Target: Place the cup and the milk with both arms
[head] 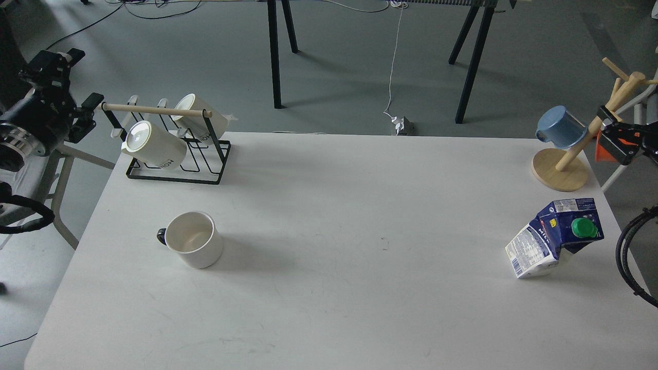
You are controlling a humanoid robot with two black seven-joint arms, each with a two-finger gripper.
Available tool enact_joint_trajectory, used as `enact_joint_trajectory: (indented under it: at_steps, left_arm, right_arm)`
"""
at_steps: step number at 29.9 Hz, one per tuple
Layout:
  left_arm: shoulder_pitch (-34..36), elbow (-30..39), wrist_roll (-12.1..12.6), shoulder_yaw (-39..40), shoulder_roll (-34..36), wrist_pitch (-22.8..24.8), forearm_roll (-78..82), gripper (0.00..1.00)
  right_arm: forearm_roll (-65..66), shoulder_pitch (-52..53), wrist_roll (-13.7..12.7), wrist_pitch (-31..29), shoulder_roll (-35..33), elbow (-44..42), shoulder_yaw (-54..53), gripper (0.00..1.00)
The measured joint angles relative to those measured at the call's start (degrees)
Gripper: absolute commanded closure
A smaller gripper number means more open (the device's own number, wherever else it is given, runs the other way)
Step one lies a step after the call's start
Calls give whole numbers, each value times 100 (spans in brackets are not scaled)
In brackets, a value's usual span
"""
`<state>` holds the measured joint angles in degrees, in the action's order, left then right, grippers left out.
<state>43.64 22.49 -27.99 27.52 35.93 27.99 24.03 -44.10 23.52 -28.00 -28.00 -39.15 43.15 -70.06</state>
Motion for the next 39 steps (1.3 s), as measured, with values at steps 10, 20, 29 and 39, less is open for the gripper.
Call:
enact_joint_trajectory:
  at_steps: [10, 20, 29, 39]
  left_arm:
    - [-67, -303, -1, 9, 139, 0, -258, 0]
    - [262, -160, -2, -51, 423, 2, 806, 0]
    - [574, 1746, -2, -44, 1448, 2, 3334, 0]
    - [548, 3512, -3, -126, 1755, 2, 7896, 1]
  right_arm:
    - [38, 3, 0, 0, 21, -1, 1, 1]
    - [35, -54, 0, 0, 30, 8, -70, 1]
    - [32, -130, 0, 0, 24, 1, -104, 1]
    - [32, -173, 0, 0, 21, -72, -105, 1]
